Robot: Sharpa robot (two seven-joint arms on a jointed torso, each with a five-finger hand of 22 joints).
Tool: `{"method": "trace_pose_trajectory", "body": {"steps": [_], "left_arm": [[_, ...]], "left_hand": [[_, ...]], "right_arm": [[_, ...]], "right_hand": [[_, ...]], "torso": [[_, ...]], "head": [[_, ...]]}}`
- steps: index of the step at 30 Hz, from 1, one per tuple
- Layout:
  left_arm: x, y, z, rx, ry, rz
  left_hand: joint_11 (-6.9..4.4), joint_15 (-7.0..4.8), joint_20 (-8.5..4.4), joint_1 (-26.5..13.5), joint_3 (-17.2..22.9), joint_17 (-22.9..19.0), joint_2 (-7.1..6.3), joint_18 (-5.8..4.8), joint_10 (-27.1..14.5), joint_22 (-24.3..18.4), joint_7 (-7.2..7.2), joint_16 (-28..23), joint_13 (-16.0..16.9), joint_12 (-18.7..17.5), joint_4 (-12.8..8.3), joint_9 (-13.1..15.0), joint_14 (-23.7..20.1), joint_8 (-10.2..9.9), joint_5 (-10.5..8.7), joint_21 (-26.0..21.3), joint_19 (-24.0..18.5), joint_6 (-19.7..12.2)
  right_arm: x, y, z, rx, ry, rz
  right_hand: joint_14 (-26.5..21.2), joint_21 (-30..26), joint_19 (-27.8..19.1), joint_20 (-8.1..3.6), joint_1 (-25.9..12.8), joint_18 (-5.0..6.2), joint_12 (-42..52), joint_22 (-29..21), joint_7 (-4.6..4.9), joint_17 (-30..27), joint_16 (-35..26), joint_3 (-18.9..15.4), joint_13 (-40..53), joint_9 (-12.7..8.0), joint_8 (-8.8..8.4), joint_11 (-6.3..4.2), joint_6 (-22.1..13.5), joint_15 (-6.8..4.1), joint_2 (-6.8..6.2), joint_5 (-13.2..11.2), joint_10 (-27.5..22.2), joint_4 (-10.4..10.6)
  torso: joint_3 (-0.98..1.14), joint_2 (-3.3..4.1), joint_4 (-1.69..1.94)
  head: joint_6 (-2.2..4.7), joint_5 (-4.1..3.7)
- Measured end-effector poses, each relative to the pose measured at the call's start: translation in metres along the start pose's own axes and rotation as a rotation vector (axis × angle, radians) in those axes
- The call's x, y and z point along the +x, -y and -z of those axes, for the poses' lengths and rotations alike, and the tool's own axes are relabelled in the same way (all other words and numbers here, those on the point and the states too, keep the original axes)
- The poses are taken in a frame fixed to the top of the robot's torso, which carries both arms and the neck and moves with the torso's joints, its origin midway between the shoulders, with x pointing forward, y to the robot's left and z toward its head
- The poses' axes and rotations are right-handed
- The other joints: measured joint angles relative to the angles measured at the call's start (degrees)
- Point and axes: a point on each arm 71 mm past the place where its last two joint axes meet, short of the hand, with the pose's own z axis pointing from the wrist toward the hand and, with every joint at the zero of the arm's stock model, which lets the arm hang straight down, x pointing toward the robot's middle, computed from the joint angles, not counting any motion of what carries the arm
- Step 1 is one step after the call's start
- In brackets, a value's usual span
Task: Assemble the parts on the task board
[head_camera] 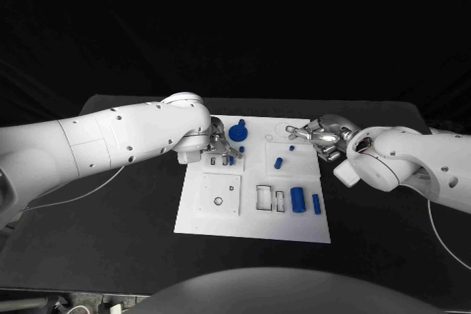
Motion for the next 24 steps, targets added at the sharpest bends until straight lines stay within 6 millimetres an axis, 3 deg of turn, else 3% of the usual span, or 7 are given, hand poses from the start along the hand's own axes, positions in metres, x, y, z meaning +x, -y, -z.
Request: {"method": "trace_pose_trajectory", "body": {"steps": [14,20,24], "left_arm": [[-0.0014,0.0004,-0.0013,0.01,0.007,0.011],[-0.0013,0.0007,-0.0015,0.012,0.005,0.012],[-0.0013,0.0006,-0.0015,0.012,0.004,0.013]], "left_hand": [[0.0,0.0,-0.41,1.29,-0.16,0.04,-0.27,0.0,0.0,0.0,0.0,0.0,0.05,0.0,0.16,0.53,0.0,-0.34,0.0,0.0,0.01,0.0],[0.0,-0.02,-0.41,4.31,0.07,0.04,-0.56,0.0,0.0,0.0,-0.21,0.0,0.04,0.0,-0.07,1.49,-0.02,-0.97,2.85,0.0,0.0,0.2],[0.0,-0.2,-0.62,4.6,0.07,0.04,-0.52,0.0,0.0,-0.01,-0.21,0.0,0.04,0.0,-0.07,1.77,-0.21,-0.98,3.34,0.0,0.21,0.2]], "right_arm": [[0.0006,0.0021,-0.0001,0.013,-0.004,0.006],[0.0006,0.0024,-0.0001,0.016,-0.005,0.007],[0.0008,0.0025,-0.0001,0.017,-0.005,0.008]], "right_hand": [[0.0,0.0,0.0,0.0,0.0,0.0,0.0,-0.01,0.0,0.0,0.0,-0.16,0.0,0.01,0.23,0.0,0.0,0.0,0.0,0.0,0.0,-0.16],[0.0,0.0,0.0,0.0,0.23,0.0,0.0,-0.01,0.0,0.0,0.0,-0.16,0.0,0.01,0.23,0.0,0.0,0.0,0.23,0.0,0.0,-0.16],[0.0,0.0,0.0,0.0,0.23,0.0,0.0,-0.02,0.0,0.02,0.0,-0.16,0.0,0.0,0.23,0.0,0.0,0.0,0.23,0.0,0.0,-0.16]], "torso": [[-0.02,-0.02,0.04],[-0.05,-0.03,0.07],[-0.04,-0.04,0.07]], "head": [[0.0,-0.31],[0.0,-0.36],[0.0,-0.37]]}}
